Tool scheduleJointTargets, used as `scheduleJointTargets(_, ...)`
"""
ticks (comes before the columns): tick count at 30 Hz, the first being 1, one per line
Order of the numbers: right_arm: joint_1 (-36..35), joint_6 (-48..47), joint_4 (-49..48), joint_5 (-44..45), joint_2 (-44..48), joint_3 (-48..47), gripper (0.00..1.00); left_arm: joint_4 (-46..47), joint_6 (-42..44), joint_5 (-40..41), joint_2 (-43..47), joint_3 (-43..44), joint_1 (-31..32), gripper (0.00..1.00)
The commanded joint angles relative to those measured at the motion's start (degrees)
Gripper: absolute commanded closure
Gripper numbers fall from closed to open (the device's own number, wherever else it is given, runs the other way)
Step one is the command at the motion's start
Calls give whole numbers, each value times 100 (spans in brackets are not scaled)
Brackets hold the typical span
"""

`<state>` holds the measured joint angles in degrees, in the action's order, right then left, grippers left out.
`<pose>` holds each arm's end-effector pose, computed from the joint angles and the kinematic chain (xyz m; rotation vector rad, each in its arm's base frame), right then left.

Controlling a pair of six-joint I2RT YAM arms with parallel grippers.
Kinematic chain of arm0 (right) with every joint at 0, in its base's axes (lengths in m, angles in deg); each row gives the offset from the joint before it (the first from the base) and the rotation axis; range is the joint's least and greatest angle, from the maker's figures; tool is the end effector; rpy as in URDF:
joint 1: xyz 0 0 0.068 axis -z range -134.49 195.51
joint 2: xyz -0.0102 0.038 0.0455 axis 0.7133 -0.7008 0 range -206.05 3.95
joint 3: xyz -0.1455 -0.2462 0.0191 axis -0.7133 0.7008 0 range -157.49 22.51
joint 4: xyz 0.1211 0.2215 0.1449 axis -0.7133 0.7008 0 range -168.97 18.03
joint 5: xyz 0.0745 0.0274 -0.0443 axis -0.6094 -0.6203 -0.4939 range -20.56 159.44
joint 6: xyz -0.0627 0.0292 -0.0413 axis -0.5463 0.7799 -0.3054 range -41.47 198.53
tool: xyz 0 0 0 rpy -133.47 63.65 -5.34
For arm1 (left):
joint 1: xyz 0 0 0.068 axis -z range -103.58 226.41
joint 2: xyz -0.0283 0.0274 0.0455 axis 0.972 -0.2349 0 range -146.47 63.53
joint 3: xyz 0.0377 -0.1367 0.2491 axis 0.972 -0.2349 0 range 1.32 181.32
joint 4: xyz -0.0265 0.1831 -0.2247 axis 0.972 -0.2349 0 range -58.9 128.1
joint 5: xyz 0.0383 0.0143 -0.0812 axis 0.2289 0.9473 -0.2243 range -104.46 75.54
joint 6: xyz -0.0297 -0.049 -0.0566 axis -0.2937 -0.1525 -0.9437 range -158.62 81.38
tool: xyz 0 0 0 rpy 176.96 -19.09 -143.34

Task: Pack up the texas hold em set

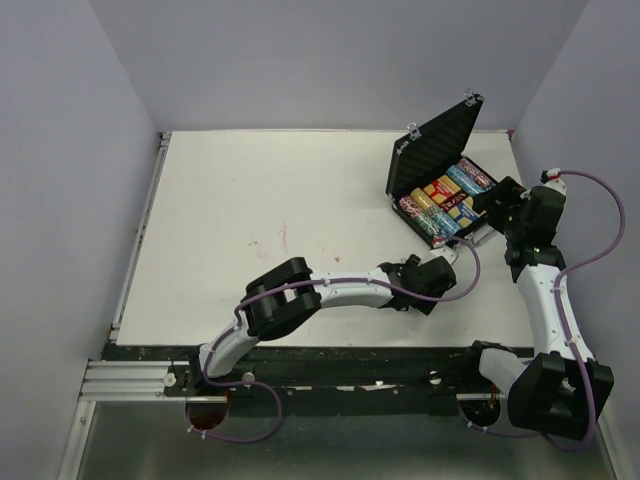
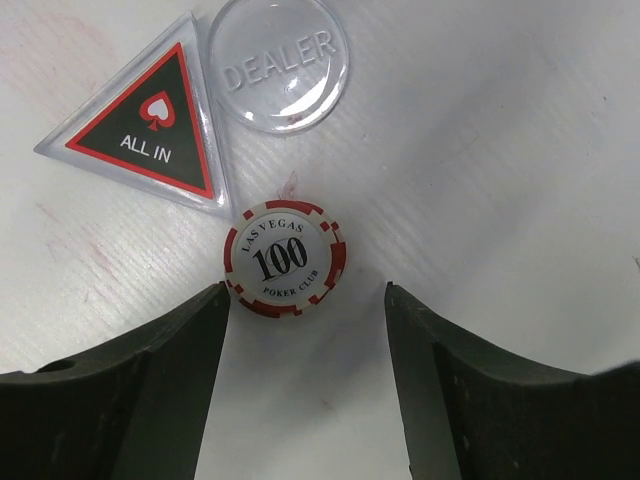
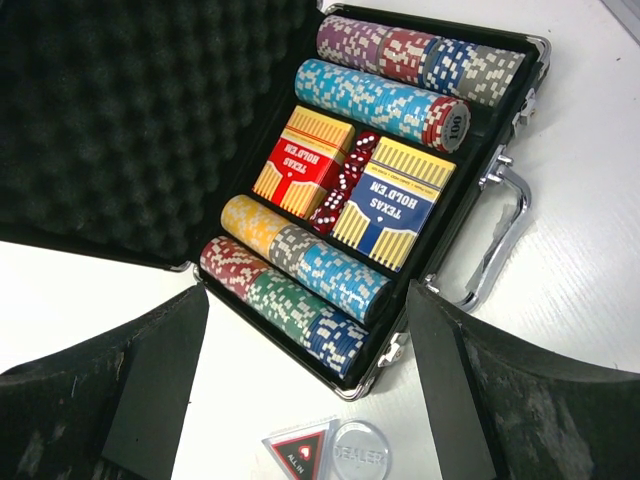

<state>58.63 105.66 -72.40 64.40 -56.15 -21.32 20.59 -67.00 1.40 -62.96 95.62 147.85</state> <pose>0.2891 -0.0611 0.2793 0.6255 1.8742 0.2461 0.1908 -0.5082 0.1332 0.7810 2.3208 -0.4670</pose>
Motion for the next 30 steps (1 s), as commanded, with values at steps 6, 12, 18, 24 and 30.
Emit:
scheduleJointTargets(6, -21, 46, -6, -147, 68, 94, 12, -243, -1, 84, -279, 334, -7, 36)
scheduleJointTargets(12, -21, 46, -6, -147, 51, 77, 12, -261, 8, 40, -349, 405, -34, 38)
scheduleJointTargets(18, -21, 46, 2, -173, 51, 77, 12, -349, -10, -39, -463, 554, -77, 41)
scheduleJointTargets(24, -21, 46, 29, -173, 68, 42, 12, -384, -27, -65, -516, 581, -95, 43)
scheduleJointTargets(30, -21, 46, 46, -182, 86, 33, 12, -401, -80, -179, -551, 528, -165, 51)
